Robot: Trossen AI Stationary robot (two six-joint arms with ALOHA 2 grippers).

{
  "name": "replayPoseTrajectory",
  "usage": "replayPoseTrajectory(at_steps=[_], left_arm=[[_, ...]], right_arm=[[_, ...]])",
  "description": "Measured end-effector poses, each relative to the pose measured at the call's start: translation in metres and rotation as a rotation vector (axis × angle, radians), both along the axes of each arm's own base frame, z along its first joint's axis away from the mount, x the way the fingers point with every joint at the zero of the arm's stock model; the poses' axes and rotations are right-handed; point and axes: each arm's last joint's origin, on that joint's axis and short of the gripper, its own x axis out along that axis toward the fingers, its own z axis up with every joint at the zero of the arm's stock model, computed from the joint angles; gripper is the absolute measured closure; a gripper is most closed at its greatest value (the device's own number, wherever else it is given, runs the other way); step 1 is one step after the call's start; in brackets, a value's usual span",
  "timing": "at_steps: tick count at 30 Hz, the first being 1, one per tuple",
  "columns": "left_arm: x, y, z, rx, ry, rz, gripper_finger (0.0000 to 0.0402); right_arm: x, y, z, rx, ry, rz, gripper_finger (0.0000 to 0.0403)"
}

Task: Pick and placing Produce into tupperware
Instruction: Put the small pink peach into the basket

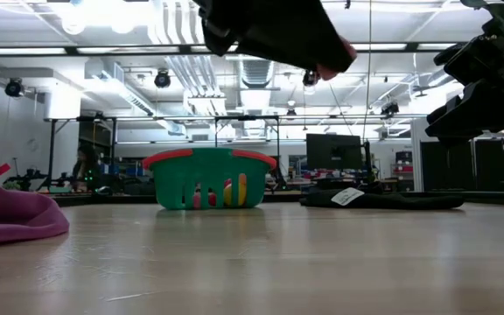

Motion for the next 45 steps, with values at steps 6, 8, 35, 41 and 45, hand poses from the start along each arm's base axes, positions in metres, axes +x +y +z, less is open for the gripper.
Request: replayPoseTrajectory(at_steps=[6, 8, 35, 41, 45], left_arm=[[-0.016, 0.01, -0.005, -0.053, -0.067, -0.029, 0.033], [-0.028, 0.018, -0.005, -0.067, -0.089, -0.028, 0.033], [-0.178, 0.201, -0.002, -0.117, -0.509, 0.455, 0.033], [-0.166, 0.229, -0.007, -0.125, -0.504, 0.602, 0.033], [-0.154, 0.244, -0.014, -0.121, -0.474, 0.678, 0.033]], right_arm=[[0.0, 0.0, 0.0, 0.0, -0.001, -0.001, 0.0394], [0.0, 0.0, 0.0, 0.0, 0.001, 0.0, 0.0394], [0.0, 0.0, 0.0, -0.002, 0.0, 0.0, 0.0394], [0.0, 0.0, 0.0, -0.002, 0.0, 0.0, 0.0394], [0.0, 0.0, 0.0, -0.001, 0.0, 0.0, 0.0394]])
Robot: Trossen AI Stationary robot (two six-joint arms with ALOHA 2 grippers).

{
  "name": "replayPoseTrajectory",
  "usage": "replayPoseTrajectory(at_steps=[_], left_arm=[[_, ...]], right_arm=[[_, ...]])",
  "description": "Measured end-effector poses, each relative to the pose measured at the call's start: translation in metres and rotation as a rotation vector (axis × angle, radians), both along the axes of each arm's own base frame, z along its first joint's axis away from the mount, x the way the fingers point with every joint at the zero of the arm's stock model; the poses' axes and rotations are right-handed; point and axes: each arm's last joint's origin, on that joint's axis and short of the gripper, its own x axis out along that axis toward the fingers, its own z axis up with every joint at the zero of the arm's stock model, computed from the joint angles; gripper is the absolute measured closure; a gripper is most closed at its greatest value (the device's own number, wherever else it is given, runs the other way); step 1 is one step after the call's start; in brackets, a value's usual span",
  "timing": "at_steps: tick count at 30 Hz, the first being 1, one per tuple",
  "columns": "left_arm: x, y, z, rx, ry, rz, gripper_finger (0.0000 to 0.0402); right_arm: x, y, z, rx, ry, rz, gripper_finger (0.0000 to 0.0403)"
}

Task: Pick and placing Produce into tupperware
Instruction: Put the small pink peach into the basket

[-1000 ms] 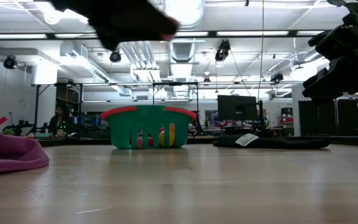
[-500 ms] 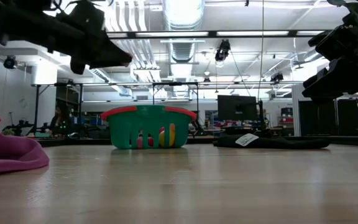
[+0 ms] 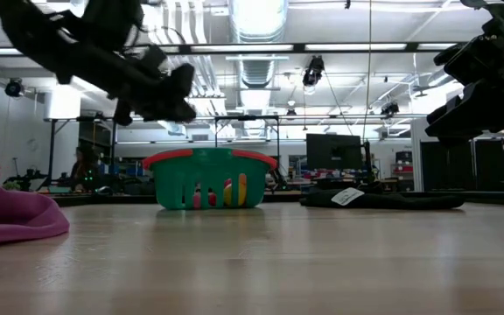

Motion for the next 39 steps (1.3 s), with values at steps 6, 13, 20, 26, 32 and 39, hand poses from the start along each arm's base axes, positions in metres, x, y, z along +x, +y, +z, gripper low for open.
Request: replayPoseTrajectory(at_steps=[6, 13, 20, 26, 32, 39], left_arm=[[0.014, 0.022, -0.014, -0.192, 0.13, 0.157, 0.033], [0.035, 0.028, -0.011, -0.257, 0.309, 0.201, 0.033], [0.047, 0.041, -0.002, -0.27, 0.302, 0.25, 0.033], [0.045, 0.052, -0.004, -0.346, 0.318, 0.288, 0.033], [0.042, 0.056, -0.007, -0.363, 0.309, 0.313, 0.033], [0.041, 0.056, -0.007, -0.377, 0.304, 0.325, 0.033]], right_arm=[[0.0, 0.0, 0.0, 0.001, 0.0, 0.0, 0.0394], [0.0, 0.0, 0.0, 0.001, 0.0, 0.0, 0.0394], [0.0, 0.0, 0.0, 0.001, 0.001, 0.0, 0.0394], [0.0, 0.0, 0.0, 0.001, 0.001, -0.001, 0.0394], [0.0, 0.0, 0.0, 0.001, 0.0, 0.0, 0.0394], [0.0, 0.0, 0.0, 0.001, 0.001, 0.0, 0.0394]])
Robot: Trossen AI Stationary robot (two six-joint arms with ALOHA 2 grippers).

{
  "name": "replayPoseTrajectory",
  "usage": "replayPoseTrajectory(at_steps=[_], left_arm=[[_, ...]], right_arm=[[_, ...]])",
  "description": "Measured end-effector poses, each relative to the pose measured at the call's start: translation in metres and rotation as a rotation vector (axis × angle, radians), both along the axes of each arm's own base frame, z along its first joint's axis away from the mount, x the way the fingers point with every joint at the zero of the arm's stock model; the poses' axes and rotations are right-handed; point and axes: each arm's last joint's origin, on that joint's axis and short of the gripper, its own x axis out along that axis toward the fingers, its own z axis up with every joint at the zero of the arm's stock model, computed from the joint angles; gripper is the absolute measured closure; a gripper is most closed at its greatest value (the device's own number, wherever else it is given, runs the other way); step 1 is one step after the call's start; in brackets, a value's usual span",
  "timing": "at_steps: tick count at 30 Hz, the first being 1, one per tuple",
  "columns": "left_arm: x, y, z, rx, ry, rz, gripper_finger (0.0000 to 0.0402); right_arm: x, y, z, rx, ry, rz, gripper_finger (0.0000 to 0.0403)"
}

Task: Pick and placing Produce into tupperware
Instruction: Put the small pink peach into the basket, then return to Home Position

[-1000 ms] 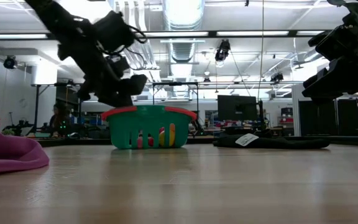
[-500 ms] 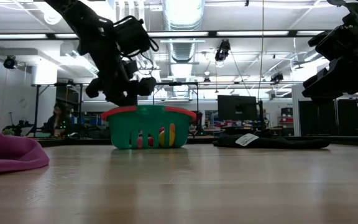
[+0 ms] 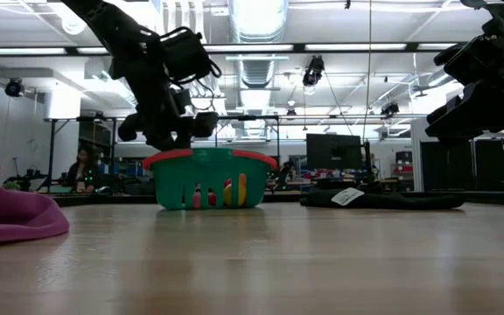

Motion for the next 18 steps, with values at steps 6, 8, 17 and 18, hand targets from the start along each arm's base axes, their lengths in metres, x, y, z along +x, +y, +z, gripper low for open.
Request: replayPoseTrajectory(at_steps=[6, 8, 17, 18], left_arm=[[0.0004, 0.0006, -0.001, -0.035, 0.022, -0.058, 0.0321], [0.0006, 0.0004, -0.0013, -0.041, 0.038, -0.085, 0.0308], [0.0017, 0.0013, -0.0009, -0.049, 0.041, -0.118, 0.0154], [0.0025, 0.0017, -0.0004, -0.044, 0.028, -0.117, 0.0135]], right_arm=[[0.0, 0.0, 0.0, 0.0, 0.0, 0.0, 0.0394], [0.0, 0.0, 0.0, 0.0, 0.0, 0.0, 0.0394], [0.0, 0.0, 0.0, 0.0, 0.0, 0.0, 0.0394], [0.0, 0.0, 0.0, 0.0, 0.0, 0.0, 0.0394]])
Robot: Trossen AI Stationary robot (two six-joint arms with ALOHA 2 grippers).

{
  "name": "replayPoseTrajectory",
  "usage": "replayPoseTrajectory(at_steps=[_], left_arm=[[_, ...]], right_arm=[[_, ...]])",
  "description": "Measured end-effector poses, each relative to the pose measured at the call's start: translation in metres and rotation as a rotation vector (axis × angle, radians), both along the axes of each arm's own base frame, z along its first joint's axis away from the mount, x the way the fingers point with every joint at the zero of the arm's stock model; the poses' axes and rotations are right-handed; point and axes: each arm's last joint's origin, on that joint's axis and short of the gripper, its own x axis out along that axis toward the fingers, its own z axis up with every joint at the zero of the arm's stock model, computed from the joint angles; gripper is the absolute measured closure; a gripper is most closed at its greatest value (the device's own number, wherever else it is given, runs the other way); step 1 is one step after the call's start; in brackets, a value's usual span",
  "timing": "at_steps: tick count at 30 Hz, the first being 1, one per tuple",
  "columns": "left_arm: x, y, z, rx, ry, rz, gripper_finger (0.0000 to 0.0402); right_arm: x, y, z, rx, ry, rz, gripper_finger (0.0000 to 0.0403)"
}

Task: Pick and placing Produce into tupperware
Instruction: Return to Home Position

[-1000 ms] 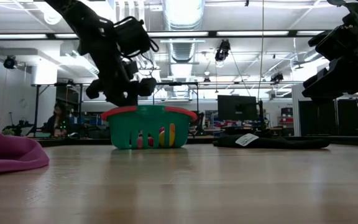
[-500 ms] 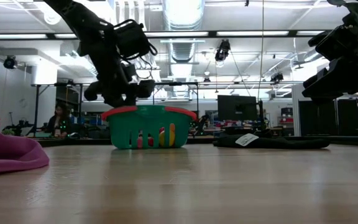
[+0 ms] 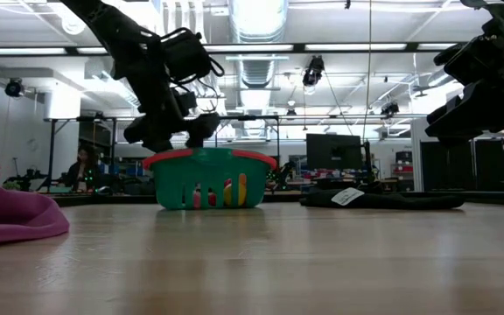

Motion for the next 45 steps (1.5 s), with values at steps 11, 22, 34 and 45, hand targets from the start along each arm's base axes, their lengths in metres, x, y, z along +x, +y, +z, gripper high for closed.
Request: replayPoseTrajectory(at_steps=[11, 22, 34, 45], left_arm=[[0.05, -0.03, 0.059, 0.349, -0.441, -0.626, 0.0152], [0.058, -0.129, 0.087, 0.565, -0.71, -1.224, 0.0325], [-0.01, -0.164, 0.109, 0.617, -0.373, -1.181, 0.0387], [-0.092, -0.132, 0.12, 0.735, -0.634, -1.154, 0.0401]], right_arm=[[0.0, 0.0, 0.0, 0.0, 0.0, 0.0, 0.0394], [0.0, 0.0, 0.0, 0.0, 0.0, 0.0, 0.0394], [0.0, 0.0, -0.001, 0.0, 0.011, 0.0, 0.0394], [0.001, 0.0, -0.004, -0.003, 0.04, 0.0, 0.0394]])
